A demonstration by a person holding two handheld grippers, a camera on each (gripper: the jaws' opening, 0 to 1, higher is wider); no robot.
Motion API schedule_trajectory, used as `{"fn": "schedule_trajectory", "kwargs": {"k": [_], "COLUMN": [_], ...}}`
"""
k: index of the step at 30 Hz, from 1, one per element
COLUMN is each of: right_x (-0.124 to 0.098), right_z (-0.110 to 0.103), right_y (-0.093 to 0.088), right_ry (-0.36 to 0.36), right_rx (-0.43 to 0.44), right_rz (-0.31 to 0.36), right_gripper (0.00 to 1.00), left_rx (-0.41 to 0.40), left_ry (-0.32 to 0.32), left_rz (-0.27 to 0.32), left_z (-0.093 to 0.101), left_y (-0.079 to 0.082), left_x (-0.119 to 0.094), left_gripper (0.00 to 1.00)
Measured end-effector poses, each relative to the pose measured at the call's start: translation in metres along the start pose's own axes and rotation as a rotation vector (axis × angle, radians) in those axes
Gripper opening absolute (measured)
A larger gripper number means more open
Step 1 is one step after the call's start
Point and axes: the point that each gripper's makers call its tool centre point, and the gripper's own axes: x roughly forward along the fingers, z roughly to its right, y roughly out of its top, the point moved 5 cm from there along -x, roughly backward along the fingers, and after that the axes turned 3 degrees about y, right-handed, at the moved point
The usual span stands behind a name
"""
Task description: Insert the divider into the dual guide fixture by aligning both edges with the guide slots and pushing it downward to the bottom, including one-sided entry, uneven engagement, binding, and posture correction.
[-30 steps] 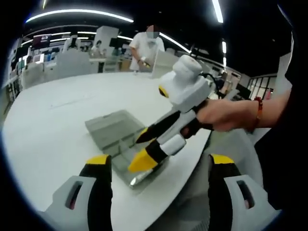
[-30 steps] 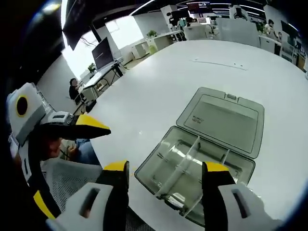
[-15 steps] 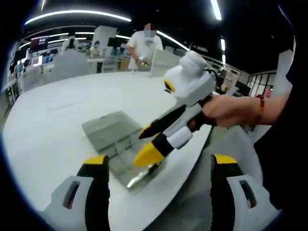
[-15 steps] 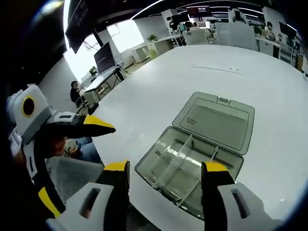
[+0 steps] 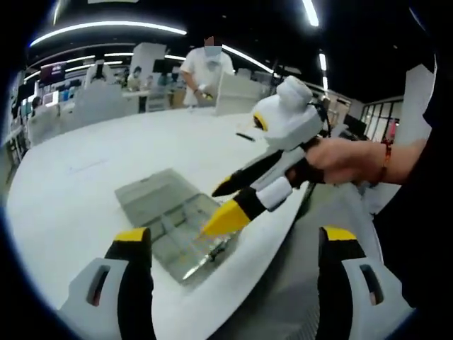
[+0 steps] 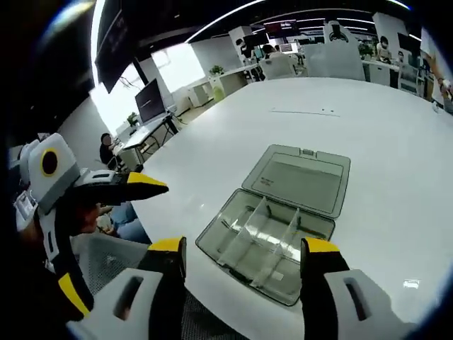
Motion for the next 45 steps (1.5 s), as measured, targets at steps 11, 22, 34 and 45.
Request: {"fn": "schedule_trajectory", "kwargs": {"k": [11, 22, 34, 45], "right_x": [-0.029, -0.055, -0.075, -0.088], "right_z": [0.020, 0.043, 0.066, 0.091], "right_y": [-0.009, -0.020, -0.036, -0.048], "right_ry": [-0.056, -0.115, -0.151, -0.187], "right_rx": [0.062, 0.095, 0.105, 0.140], "right_rz": [0.069, 0.085, 0.060, 0.058], "right_gripper": [0.61, 0.61, 0.61, 0.60], "left_rx": [0.031, 0.027, 0.006, -0.014], "left_ry": [-0.065, -0.105, -0.095, -0.099], "left_rz": [-0.009, -0.004, -0.012, -0.029], "left_z": [0.020, 0.035, 0.043, 0.049], "left_y": [0.006, 0.011, 0.007, 0.004], "left_x": [0.014, 0.031, 0.041, 0.049], "left_gripper": [0.97, 0.98, 0.97, 0.96]}}
